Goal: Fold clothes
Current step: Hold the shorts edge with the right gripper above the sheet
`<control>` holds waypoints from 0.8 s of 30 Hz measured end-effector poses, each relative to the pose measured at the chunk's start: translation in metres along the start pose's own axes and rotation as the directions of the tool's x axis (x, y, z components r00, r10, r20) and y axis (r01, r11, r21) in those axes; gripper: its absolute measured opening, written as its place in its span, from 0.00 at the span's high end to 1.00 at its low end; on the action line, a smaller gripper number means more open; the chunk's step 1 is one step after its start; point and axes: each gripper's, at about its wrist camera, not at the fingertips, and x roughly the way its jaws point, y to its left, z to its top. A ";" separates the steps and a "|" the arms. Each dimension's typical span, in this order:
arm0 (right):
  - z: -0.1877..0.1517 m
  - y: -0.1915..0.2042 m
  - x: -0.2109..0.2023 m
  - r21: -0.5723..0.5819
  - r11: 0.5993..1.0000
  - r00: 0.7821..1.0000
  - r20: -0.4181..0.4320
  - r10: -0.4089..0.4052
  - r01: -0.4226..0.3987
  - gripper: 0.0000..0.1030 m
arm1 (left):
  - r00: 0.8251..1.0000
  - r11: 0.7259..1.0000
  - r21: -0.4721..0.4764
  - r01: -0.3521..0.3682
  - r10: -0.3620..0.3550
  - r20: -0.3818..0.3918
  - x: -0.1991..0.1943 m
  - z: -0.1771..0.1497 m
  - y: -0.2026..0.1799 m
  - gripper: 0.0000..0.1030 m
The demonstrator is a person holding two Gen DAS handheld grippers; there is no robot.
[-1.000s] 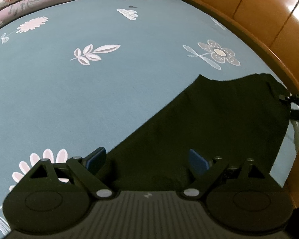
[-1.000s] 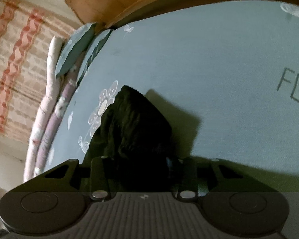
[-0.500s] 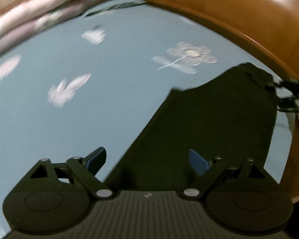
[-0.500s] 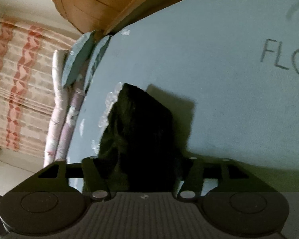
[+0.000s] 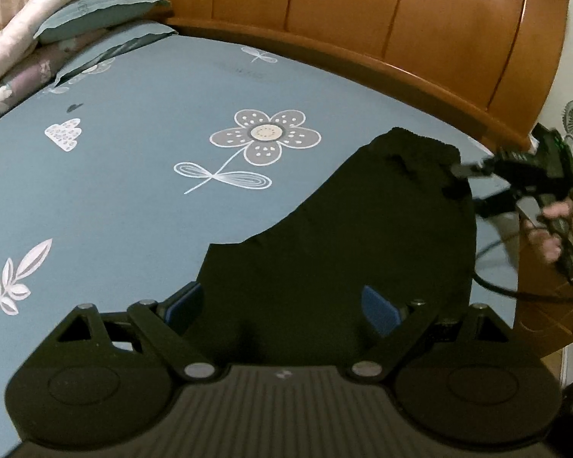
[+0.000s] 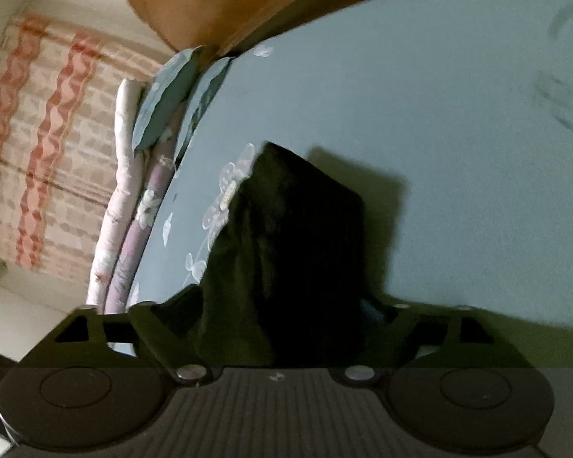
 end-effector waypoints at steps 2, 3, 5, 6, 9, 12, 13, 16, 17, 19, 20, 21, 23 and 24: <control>0.009 0.007 0.014 -0.039 0.999 1.000 0.004 0.002 -0.001 0.00 | 1.000 1.000 -0.012 -0.005 0.005 -0.003 0.000 -0.002 0.002 0.13; 0.011 0.009 0.017 -0.047 0.999 1.000 0.006 -0.002 0.002 0.00 | 1.000 1.000 -0.020 -0.011 0.011 -0.003 -0.001 -0.004 0.004 0.13; 0.011 0.009 0.019 -0.054 0.999 1.000 0.011 0.001 -0.001 0.00 | 1.000 0.999 -0.044 -0.017 0.017 -0.002 -0.003 -0.008 0.009 0.13; 0.010 0.008 0.017 -0.059 0.998 1.000 0.015 0.014 -0.014 0.00 | 1.000 0.998 -0.059 -0.016 0.016 0.000 -0.005 -0.011 0.012 0.13; 0.014 0.006 0.021 -0.064 0.997 0.999 0.020 0.037 -0.036 0.00 | 1.000 0.995 -0.096 -0.011 0.011 -0.005 -0.007 -0.017 0.021 0.13; 0.021 0.005 0.028 -0.067 0.996 0.998 0.029 0.054 -0.052 0.00 | 1.000 0.994 -0.109 -0.022 0.020 -0.019 -0.005 -0.021 0.029 0.13; 0.023 0.006 0.032 -0.074 0.996 0.998 0.034 0.055 -0.052 0.00 | 1.000 0.993 -0.113 -0.026 0.023 -0.020 -0.004 -0.022 0.030 0.13; 0.022 0.007 0.034 -0.087 0.995 0.998 0.045 0.043 -0.039 0.00 | 1.000 0.991 -0.131 -0.025 0.024 -0.004 -0.008 -0.025 0.032 0.13; 0.022 0.008 0.034 -0.091 0.995 0.998 0.048 0.039 -0.034 0.00 | 1.000 0.990 -0.137 -0.020 0.021 0.003 -0.011 -0.027 0.033 0.13; 0.021 0.008 0.033 -0.093 0.995 0.998 0.055 0.024 -0.018 0.09 | 1.000 0.989 -0.147 -0.018 0.020 0.011 -0.015 -0.031 0.035 0.13; 0.020 0.008 0.032 -0.090 0.996 0.998 0.058 0.009 -0.004 0.14 | 1.000 0.989 -0.149 -0.024 0.026 0.009 -0.016 -0.033 0.035 0.13; 0.021 0.005 0.030 -0.078 0.997 0.998 0.058 -0.010 0.015 0.29 | 0.999 0.988 -0.151 -0.030 0.032 0.008 -0.017 -0.035 0.036 0.13; 0.022 -0.002 0.026 -0.043 0.998 0.997 0.054 -0.052 0.054 0.56 | 0.999 0.986 -0.160 -0.041 0.043 0.009 -0.020 -0.039 0.038 0.13; 0.021 -0.002 0.025 -0.040 0.997 0.997 0.054 -0.062 0.064 0.57 | 0.999 0.986 -0.164 -0.042 0.045 0.011 -0.022 -0.040 0.039 0.13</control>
